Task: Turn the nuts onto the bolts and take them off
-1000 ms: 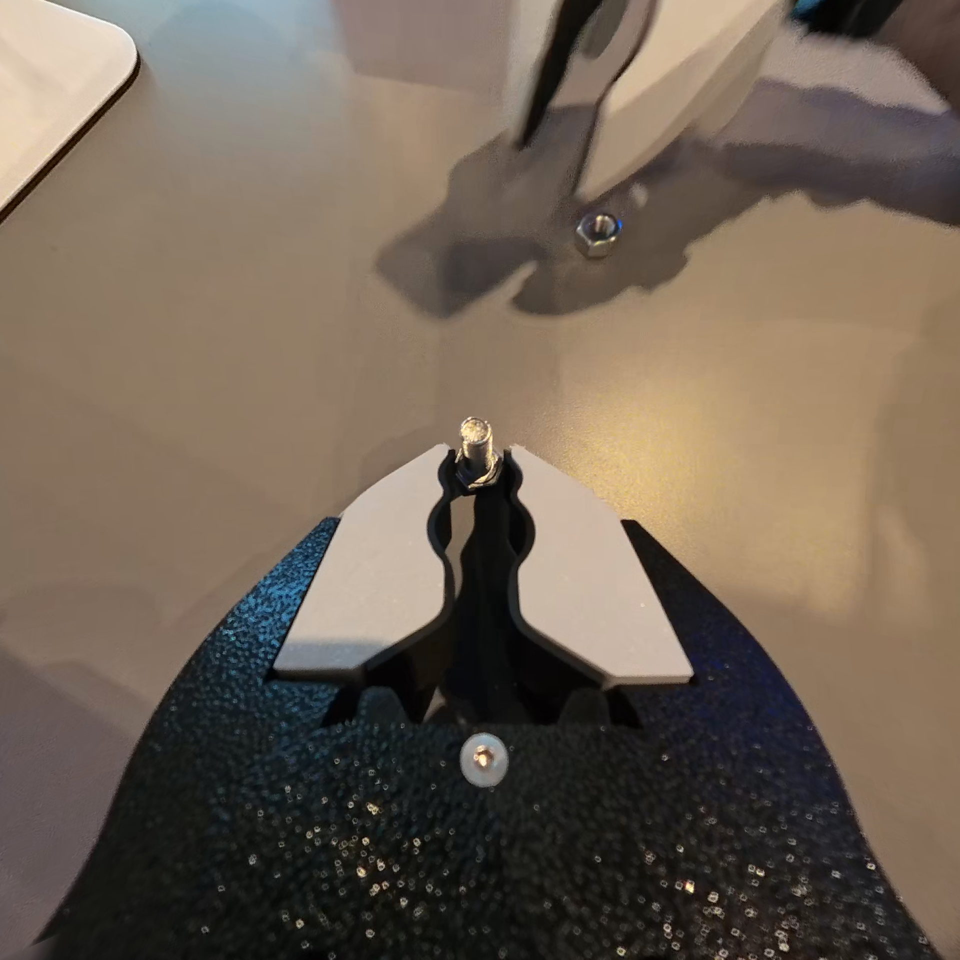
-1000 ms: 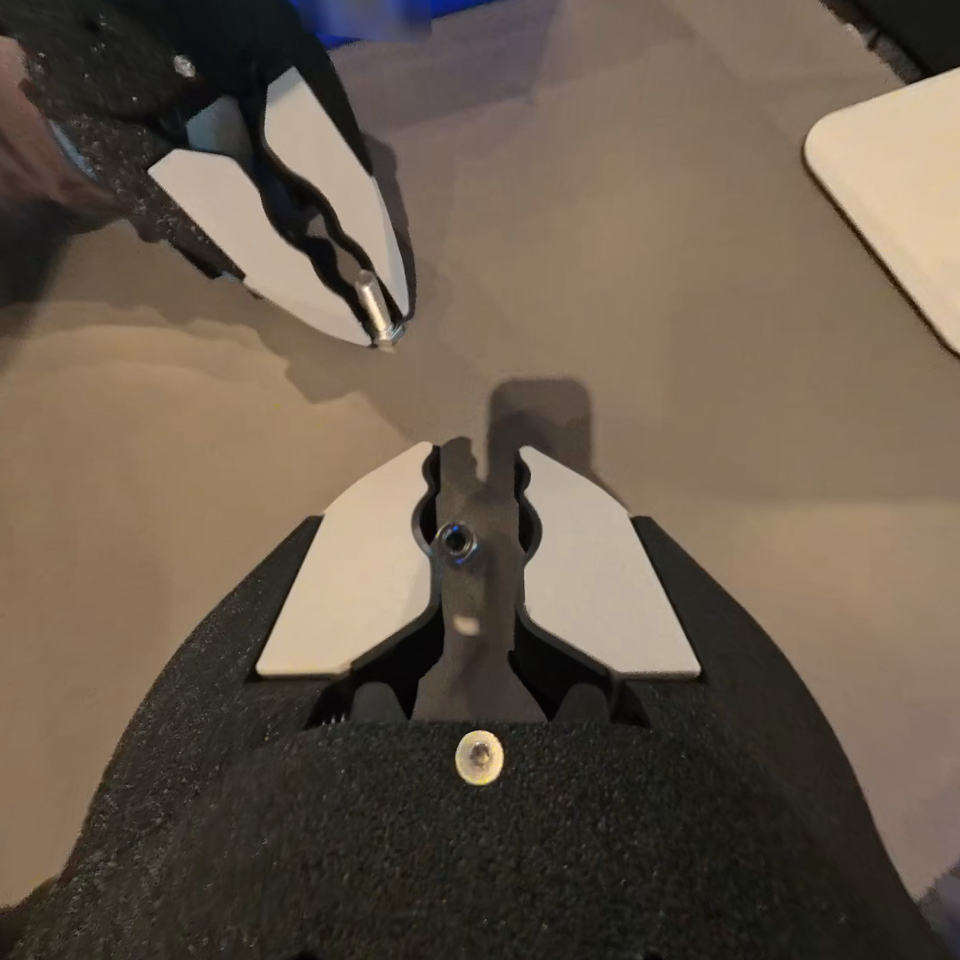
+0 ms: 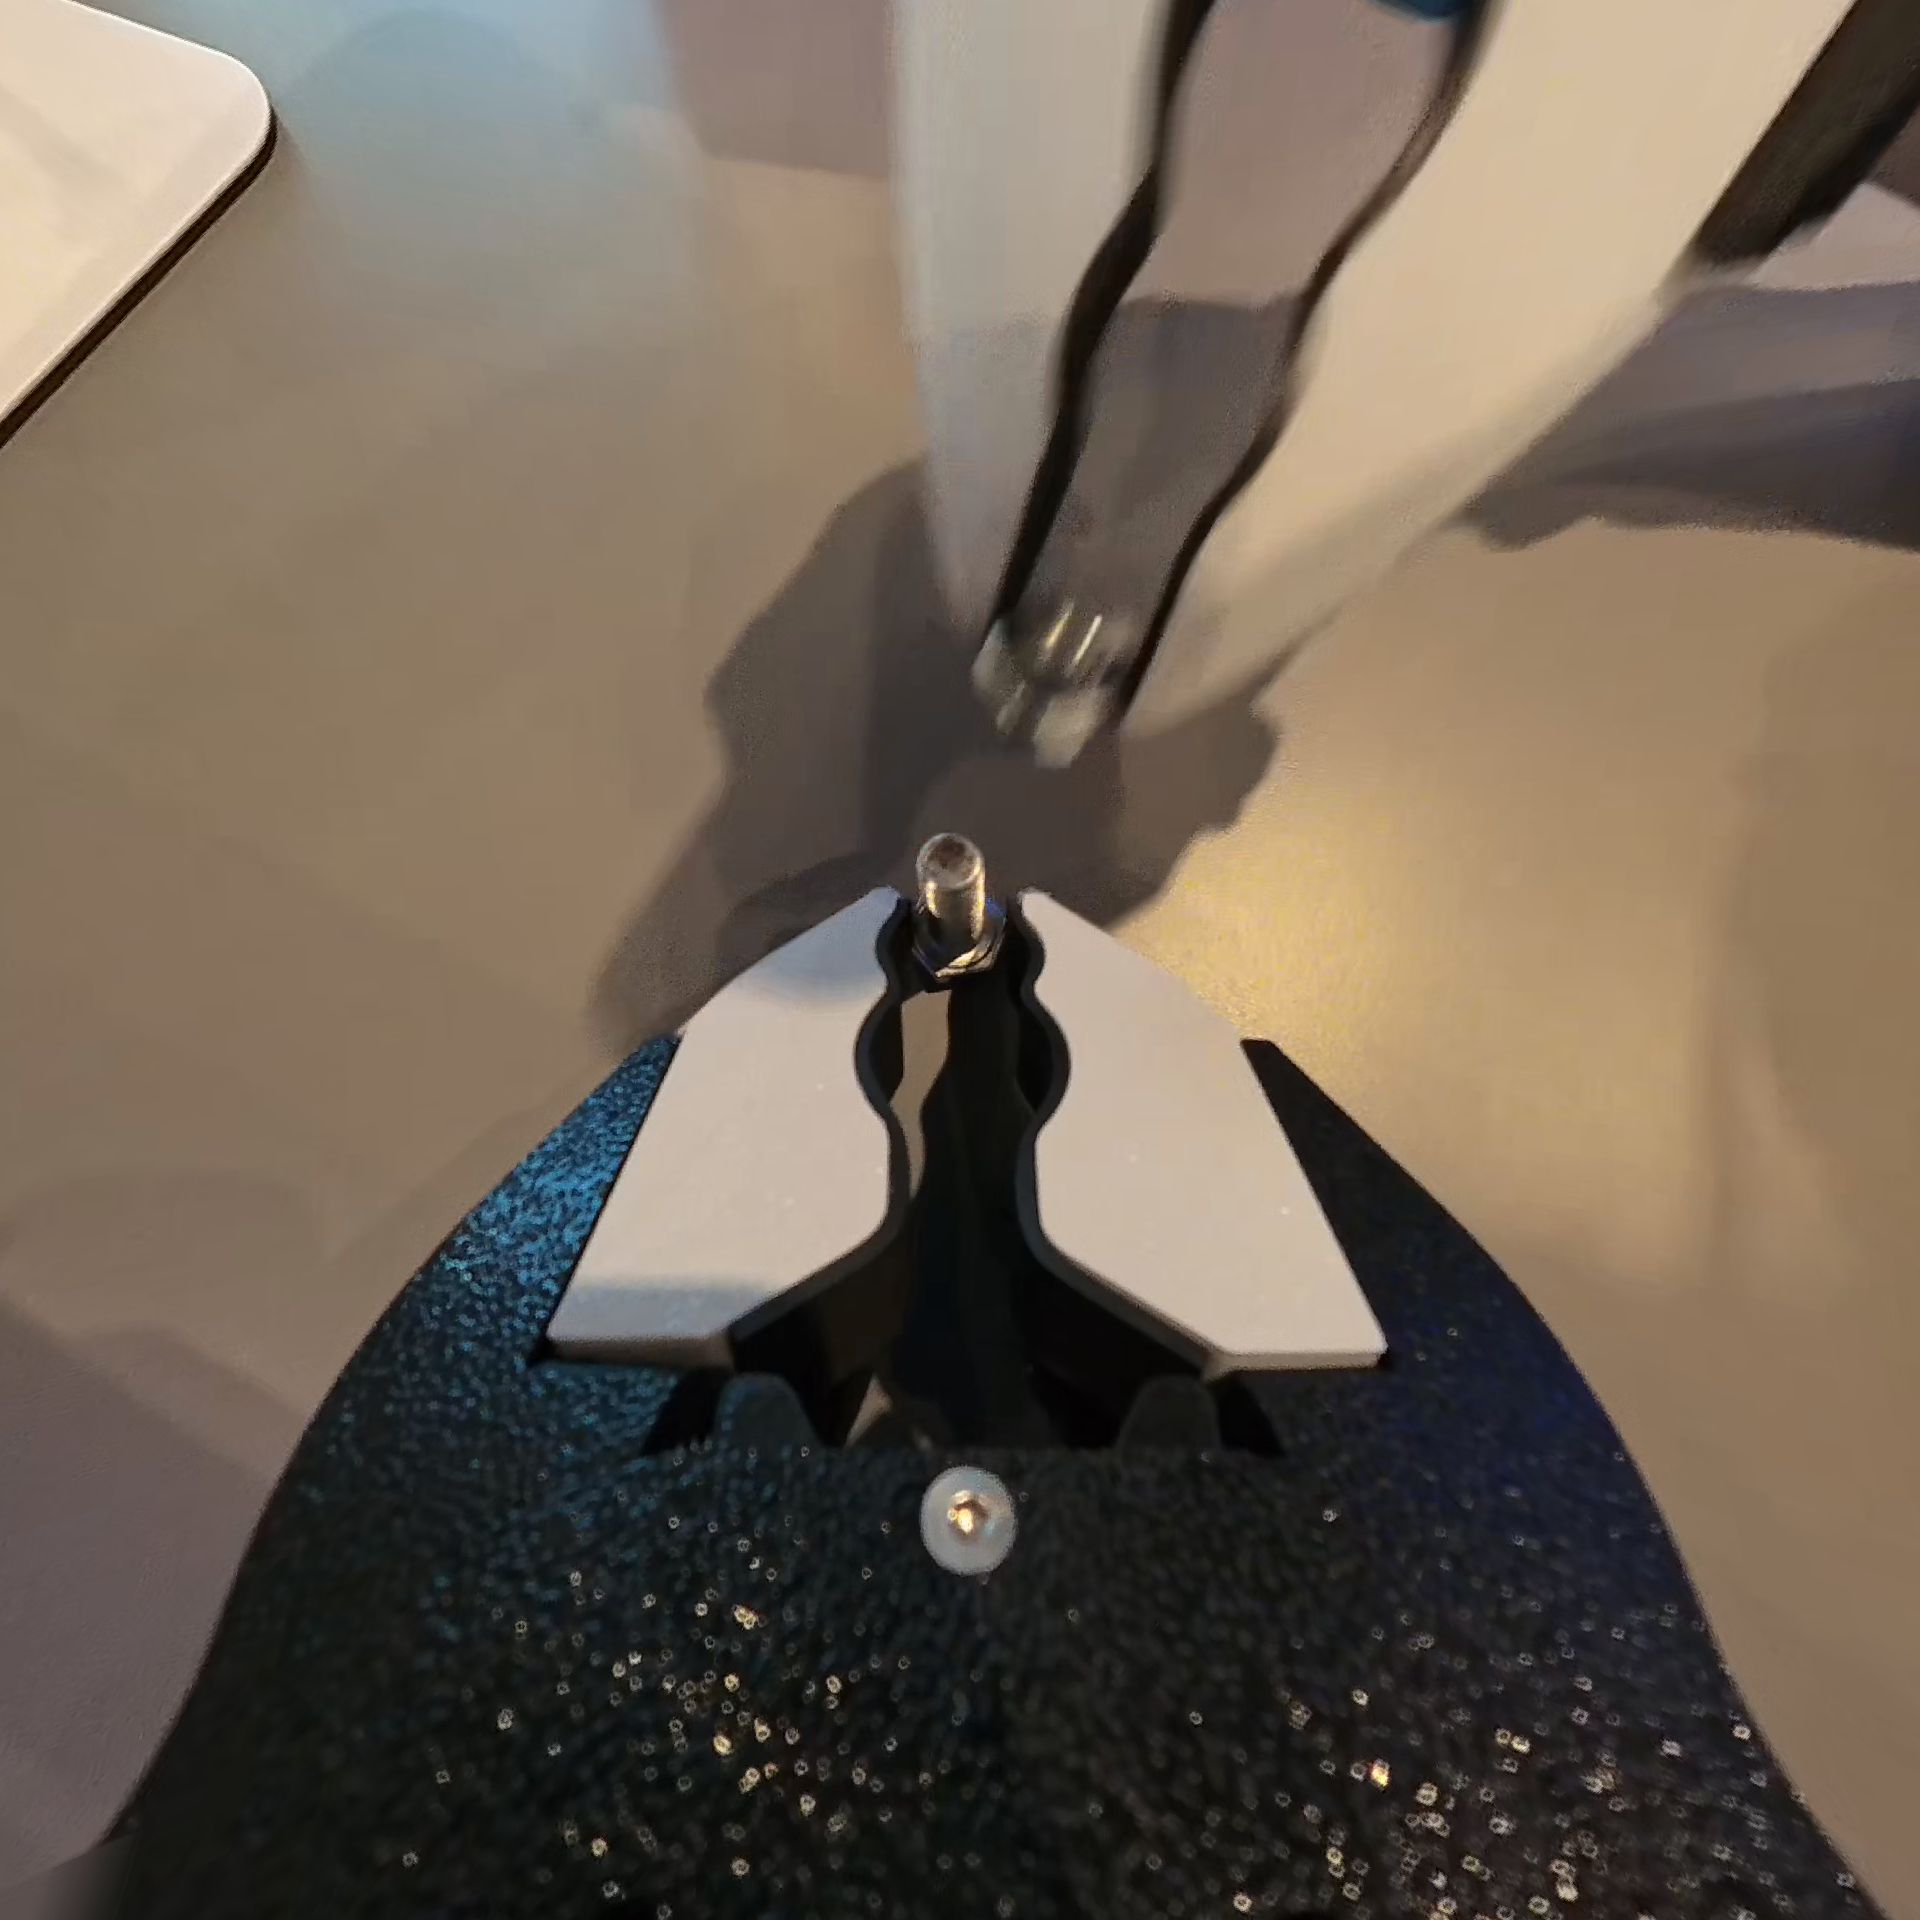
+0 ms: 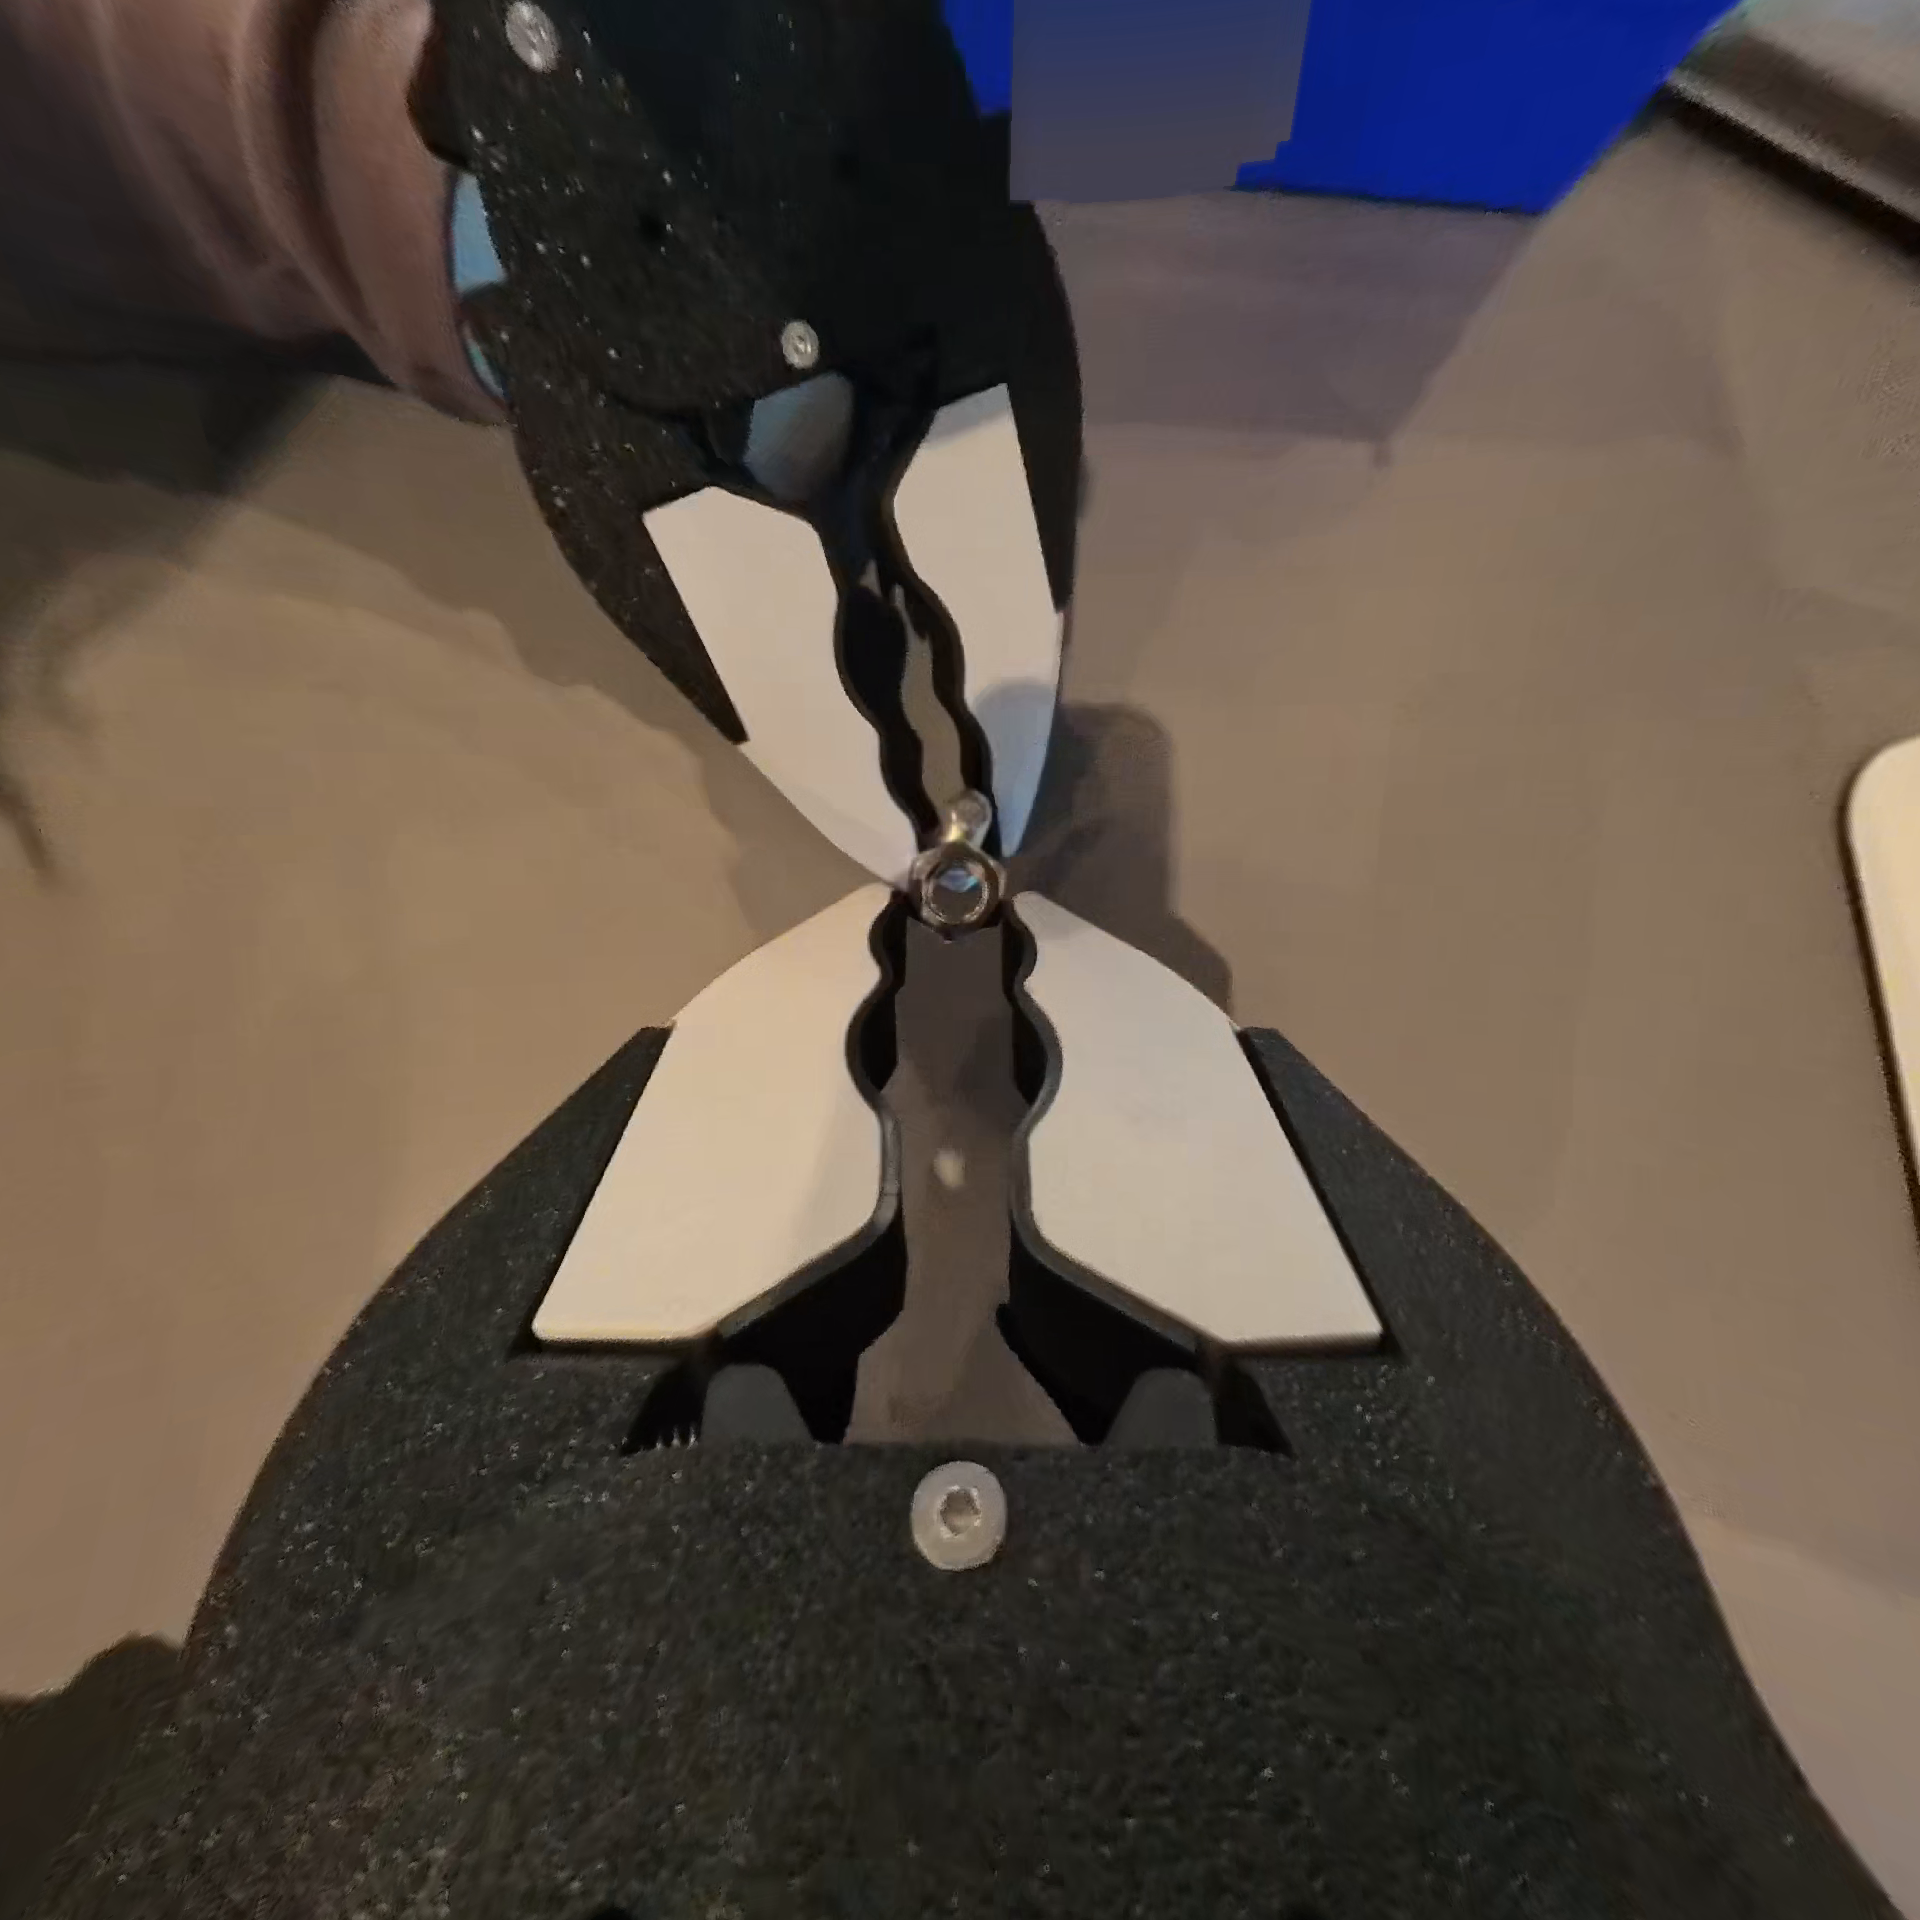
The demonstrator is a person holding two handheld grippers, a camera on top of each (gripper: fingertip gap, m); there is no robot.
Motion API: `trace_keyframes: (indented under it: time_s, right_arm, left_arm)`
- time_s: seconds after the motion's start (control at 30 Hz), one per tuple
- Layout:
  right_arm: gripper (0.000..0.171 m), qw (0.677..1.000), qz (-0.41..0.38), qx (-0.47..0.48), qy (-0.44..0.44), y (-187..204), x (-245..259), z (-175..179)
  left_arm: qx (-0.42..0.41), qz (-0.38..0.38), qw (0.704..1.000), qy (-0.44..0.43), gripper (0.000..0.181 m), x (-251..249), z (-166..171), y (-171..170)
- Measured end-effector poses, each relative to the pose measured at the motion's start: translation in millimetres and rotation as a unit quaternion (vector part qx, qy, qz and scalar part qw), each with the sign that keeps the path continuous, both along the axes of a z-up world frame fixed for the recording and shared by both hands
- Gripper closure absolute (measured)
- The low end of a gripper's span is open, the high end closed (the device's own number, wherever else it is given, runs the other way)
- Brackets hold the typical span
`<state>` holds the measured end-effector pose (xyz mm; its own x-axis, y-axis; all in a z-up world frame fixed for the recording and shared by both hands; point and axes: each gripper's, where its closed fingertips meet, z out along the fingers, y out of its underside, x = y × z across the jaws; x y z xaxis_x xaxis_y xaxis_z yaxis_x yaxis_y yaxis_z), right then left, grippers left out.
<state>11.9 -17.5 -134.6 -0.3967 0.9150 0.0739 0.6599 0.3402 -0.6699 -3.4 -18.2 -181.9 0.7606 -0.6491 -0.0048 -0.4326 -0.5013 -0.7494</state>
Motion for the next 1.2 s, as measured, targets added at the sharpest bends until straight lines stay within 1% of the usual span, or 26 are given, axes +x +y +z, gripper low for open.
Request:
trace_keyframes:
  time_s: [0.17,0.3,0.47,0.8,1.0,1.2]
  right_arm:
    - [0.154,0.997,0.030,0.027,-0.065,-5.3,-15.5,-14.9]
    - [0.154,0.996,0.033,0.021,-0.083,-5.3,-18.4,-14.7]
    - [0.154,0.991,0.033,0.025,-0.128,-4.7,-17.0,-18.8]
    - [0.154,0.990,0.031,0.037,-0.134,-5.4,-18.2,-19.1]
    - [0.154,0.992,0.039,0.040,-0.117,-5.9,-19.6,-18.1]
    - [0.150,0.995,0.039,0.002,-0.094,-7.2,-18.0,-7.4]
  left_arm:
    - [0.000,-0.001,1.000,0.000,0.165,0.2,0.1,-0.1]
    - [0.000,-0.002,1.000,0.000,0.165,0.4,0.0,-0.2]
    - [0.000,-0.003,1.000,0.000,0.165,0.6,0.0,-0.2]
    - [0.000,-0.002,1.000,-0.001,0.165,0.7,0.1,-0.3]
    - [0.000,-0.002,1.000,0.000,0.165,0.8,0.1,-0.3]
    - [0.001,-0.002,1.000,-0.001,0.165,0.8,0.0,-0.3]
